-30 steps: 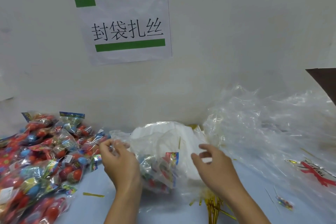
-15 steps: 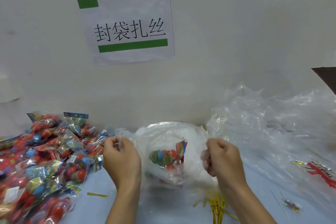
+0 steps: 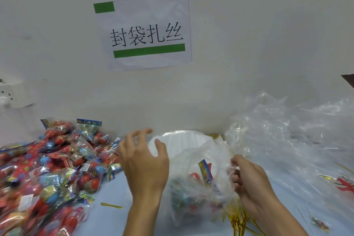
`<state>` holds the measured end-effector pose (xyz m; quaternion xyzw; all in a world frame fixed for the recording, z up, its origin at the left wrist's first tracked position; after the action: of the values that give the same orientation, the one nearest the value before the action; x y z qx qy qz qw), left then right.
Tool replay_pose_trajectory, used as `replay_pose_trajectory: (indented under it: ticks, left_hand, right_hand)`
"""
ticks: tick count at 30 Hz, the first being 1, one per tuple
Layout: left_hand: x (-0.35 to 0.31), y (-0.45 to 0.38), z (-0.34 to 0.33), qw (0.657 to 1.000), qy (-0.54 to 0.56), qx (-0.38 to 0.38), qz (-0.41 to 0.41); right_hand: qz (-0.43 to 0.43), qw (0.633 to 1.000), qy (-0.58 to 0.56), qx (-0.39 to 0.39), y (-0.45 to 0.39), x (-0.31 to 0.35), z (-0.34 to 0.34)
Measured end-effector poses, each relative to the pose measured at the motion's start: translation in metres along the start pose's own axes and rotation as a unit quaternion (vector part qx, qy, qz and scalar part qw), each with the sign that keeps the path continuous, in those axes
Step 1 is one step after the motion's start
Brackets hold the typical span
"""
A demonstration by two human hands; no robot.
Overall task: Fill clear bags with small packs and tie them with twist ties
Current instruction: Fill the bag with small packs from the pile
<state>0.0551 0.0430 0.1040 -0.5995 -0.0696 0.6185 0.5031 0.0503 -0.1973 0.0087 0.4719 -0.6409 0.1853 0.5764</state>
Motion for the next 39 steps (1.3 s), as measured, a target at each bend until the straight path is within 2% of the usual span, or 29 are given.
replay_pose_trajectory:
  ticks: [2, 3, 5, 6, 8, 10, 19, 21, 23, 24, 27, 29, 30, 32, 35, 37, 39]
  left_hand:
    - [-0.014, 0.002, -0.011, 0.991, 0.054, 0.107, -0.052]
    - [-0.017, 0.007, -0.019, 0.976, 0.079, 0.198, -0.049]
    - [-0.017, 0.024, -0.033, 0.916, 0.075, 0.394, -0.008]
    - [-0.013, 0.033, -0.036, 0.887, 0.046, 0.459, 0.003]
    - [-0.009, 0.044, -0.038, 0.851, 0.009, 0.525, -0.003]
    - [-0.014, 0.047, -0.038, 0.837, 0.011, 0.547, -0.016]
    - [-0.006, 0.034, -0.025, 0.829, -0.055, 0.555, -0.041]
    - [-0.005, 0.033, -0.031, 0.847, -0.068, 0.523, -0.070]
    - [-0.008, 0.027, -0.037, 0.890, -0.053, 0.444, -0.089]
    - [-0.012, 0.024, -0.038, 0.910, -0.035, 0.403, -0.090]
    - [-0.027, 0.025, -0.042, 0.936, 0.046, 0.339, -0.086]
    - [-0.036, 0.031, -0.044, 0.928, 0.101, 0.352, -0.072]
    - [-0.039, 0.034, -0.045, 0.921, 0.122, 0.365, -0.059]
    - [-0.036, 0.035, -0.045, 0.908, 0.143, 0.391, -0.049]
    - [-0.031, 0.026, -0.037, 0.893, 0.179, 0.406, -0.069]
    - [-0.027, 0.011, -0.033, 0.910, 0.210, 0.352, -0.060]
    - [-0.019, -0.004, -0.030, 0.941, 0.208, 0.262, -0.039]
  right_hand:
    - [0.023, 1.000, 0.008, -0.014, -0.003, 0.003, 0.004]
    - [0.034, 0.999, 0.007, -0.024, -0.004, 0.004, 0.008]
    - [0.051, 0.998, 0.004, -0.046, -0.009, 0.006, 0.016]
    - [0.056, 0.997, 0.007, -0.056, -0.011, 0.006, 0.019]
    - [0.062, 0.996, 0.017, -0.068, -0.015, 0.005, 0.022]
    - [0.070, 0.994, 0.018, -0.081, -0.019, 0.003, 0.026]
    - [0.113, 0.978, -0.019, -0.176, -0.009, 0.015, 0.033]
    - [0.166, 0.962, 0.016, -0.215, 0.000, 0.024, 0.035]
    - [0.295, 0.909, 0.124, -0.266, 0.019, 0.043, 0.034]
    - [0.373, 0.877, 0.144, -0.267, 0.032, 0.053, 0.029]
    - [0.575, 0.785, 0.163, -0.162, 0.066, 0.063, 0.001]
    - [0.634, 0.740, 0.210, -0.077, 0.077, 0.052, -0.023]
    - [0.639, 0.734, 0.228, -0.048, 0.077, 0.045, -0.032]
    - [0.611, 0.750, 0.251, -0.027, 0.072, 0.036, -0.040]
    - [0.564, 0.778, 0.271, -0.045, 0.061, 0.032, -0.037]
    - [0.538, 0.799, 0.263, -0.052, 0.056, 0.034, -0.032]
    - [0.521, 0.819, 0.238, -0.041, 0.054, 0.036, -0.029]
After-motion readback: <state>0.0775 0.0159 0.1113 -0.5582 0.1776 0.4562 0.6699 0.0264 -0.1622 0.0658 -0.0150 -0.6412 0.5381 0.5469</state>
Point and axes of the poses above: each hand's wrist, its own y-axis away from the middle knuckle, its own z-axis out of the back of the hand, x = y × z, the point moved 7 cm from there along -y, towards the middle knuckle, and after that the axes turned 10 degrees about -x, right-handed, at the moved point
